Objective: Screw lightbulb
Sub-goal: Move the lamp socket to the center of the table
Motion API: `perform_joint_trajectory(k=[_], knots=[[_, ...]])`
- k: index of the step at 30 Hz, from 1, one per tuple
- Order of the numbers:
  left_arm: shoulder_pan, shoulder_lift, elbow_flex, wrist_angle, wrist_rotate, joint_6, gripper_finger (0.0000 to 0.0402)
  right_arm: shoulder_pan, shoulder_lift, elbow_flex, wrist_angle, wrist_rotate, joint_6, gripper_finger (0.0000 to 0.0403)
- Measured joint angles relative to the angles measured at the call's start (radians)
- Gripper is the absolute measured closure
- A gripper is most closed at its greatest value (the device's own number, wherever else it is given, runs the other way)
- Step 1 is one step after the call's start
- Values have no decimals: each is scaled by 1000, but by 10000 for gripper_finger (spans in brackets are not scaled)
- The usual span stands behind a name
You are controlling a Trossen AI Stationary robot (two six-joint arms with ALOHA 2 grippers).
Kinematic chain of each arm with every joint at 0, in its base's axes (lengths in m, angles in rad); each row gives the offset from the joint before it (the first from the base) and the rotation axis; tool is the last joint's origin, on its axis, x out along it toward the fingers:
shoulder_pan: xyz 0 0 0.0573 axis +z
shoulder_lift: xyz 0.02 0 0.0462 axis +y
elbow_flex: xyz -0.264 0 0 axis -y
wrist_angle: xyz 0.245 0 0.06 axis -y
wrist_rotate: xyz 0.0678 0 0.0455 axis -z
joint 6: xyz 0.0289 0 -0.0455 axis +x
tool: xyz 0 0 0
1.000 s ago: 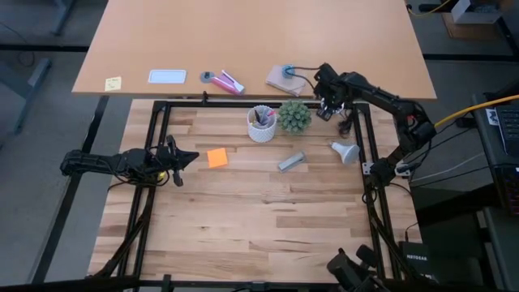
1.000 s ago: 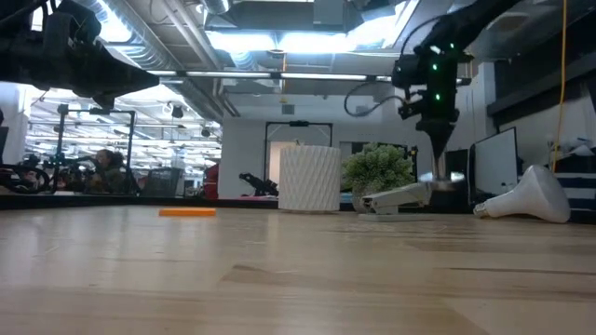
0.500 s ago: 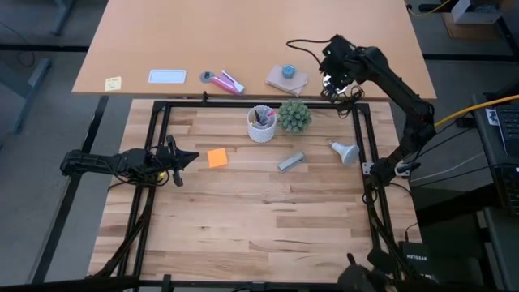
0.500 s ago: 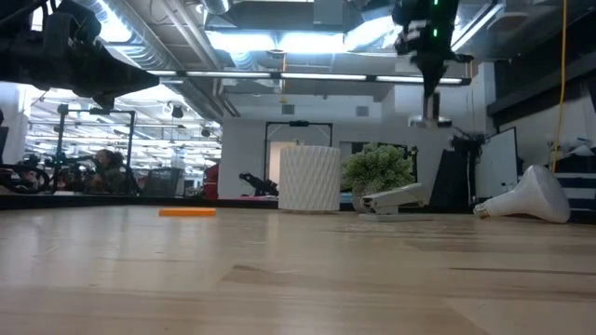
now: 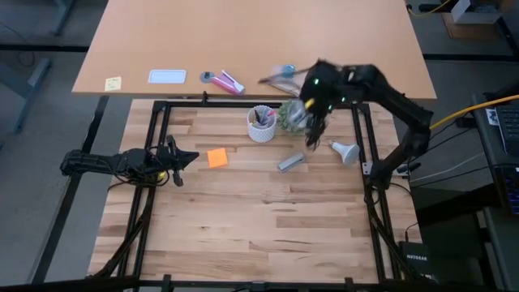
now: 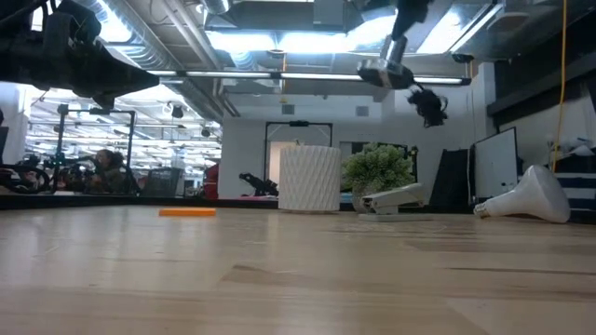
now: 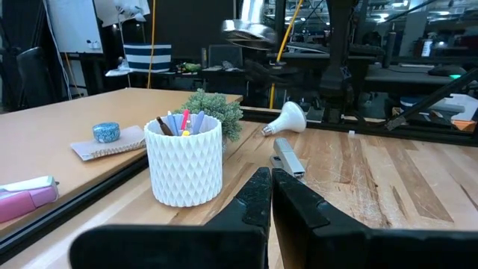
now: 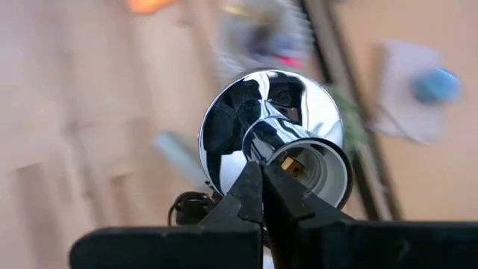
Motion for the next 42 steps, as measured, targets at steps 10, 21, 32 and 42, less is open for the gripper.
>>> perform_joint_trajectory(k=[10,21,32,42], knots=[[0,0,0,0,0,0,396,279,1,-158,175,-13,45,402],[0,0,0,0,0,0,396,356,2,-480,436,-38,45,402],[0,0,0,0,0,-11,396,354,2,-736,729,-155,46,402],[0,0,0,0,0,-11,396,327,2,-868,863,-150,37,402]])
